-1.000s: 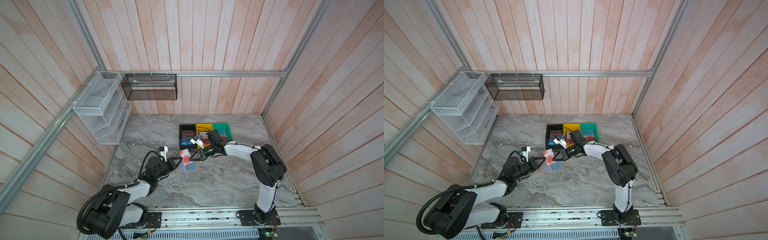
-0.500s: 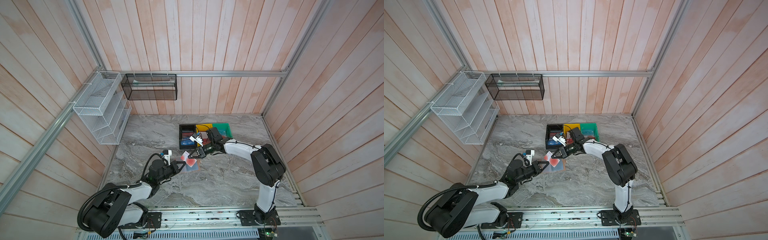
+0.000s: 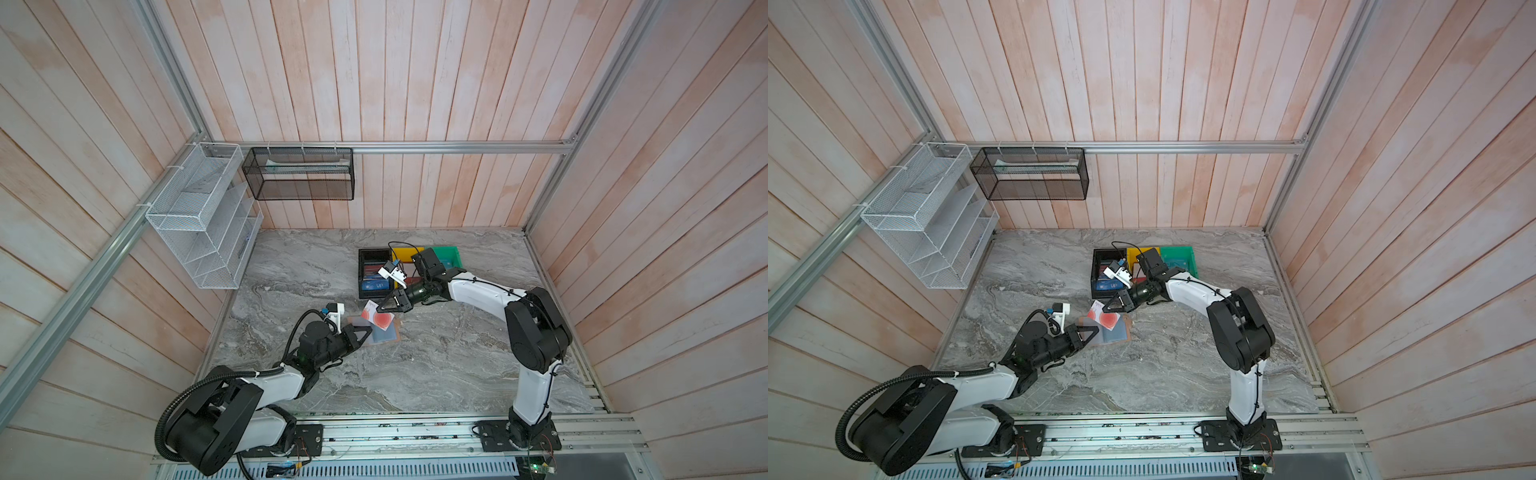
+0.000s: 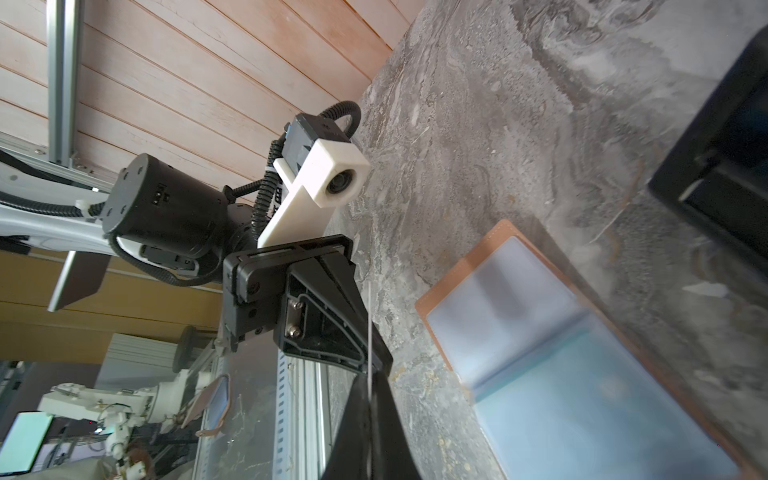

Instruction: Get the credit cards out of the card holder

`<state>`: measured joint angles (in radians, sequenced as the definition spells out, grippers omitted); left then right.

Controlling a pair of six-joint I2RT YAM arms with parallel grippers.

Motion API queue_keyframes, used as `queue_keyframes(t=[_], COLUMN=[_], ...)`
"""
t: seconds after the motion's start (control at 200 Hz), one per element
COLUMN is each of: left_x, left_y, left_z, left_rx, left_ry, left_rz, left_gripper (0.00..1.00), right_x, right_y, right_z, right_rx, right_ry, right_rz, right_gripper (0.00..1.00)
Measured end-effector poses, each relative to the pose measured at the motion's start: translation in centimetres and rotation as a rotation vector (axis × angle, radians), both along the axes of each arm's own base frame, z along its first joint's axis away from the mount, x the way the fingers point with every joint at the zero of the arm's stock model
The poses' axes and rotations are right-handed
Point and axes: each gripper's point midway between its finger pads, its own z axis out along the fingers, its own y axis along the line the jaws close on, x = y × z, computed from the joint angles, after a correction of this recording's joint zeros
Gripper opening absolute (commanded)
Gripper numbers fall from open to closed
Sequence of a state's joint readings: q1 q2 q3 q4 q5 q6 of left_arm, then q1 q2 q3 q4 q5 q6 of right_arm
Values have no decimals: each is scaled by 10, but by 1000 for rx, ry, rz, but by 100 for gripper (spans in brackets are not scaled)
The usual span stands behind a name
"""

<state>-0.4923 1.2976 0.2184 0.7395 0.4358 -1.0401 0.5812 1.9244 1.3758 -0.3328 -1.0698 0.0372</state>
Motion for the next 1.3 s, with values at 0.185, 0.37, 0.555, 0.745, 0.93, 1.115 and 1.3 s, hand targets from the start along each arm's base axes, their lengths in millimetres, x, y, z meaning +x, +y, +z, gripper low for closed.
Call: queue_keyframes(t=[0.185,0.37,0.555,0.745,0.93,1.115,1.3], left_x=[7,10,13,14,16,15,16], left_y=[0,-1,-3,-4,-5,-4,-4], left_z=[-11,-29,-44,-49,-48,-51,-51], left_rx=[72,131,168,175,176,180,180], left_ry=[43,99,143,154,152,159,158], left_rz=[4,-3,-12,-16,-18,-18,-17], left_gripper=[0,0,0,0,0,0,0], right_x=[45,93,121,132,136,146,160], right_y=[-51,-133,-196,-226,-237,-240,-243], right_z=[-6,6,20,17,14,6,10], right_rx=[-172,-413,-578,-704,-757,-741,-706], right_ry=[-175,-408,-579,-694,-800,-839,-881], right_rz=[-130,-322,-422,-395,-304,-197,-121], right_gripper=[0,0,0,0,0,0,0])
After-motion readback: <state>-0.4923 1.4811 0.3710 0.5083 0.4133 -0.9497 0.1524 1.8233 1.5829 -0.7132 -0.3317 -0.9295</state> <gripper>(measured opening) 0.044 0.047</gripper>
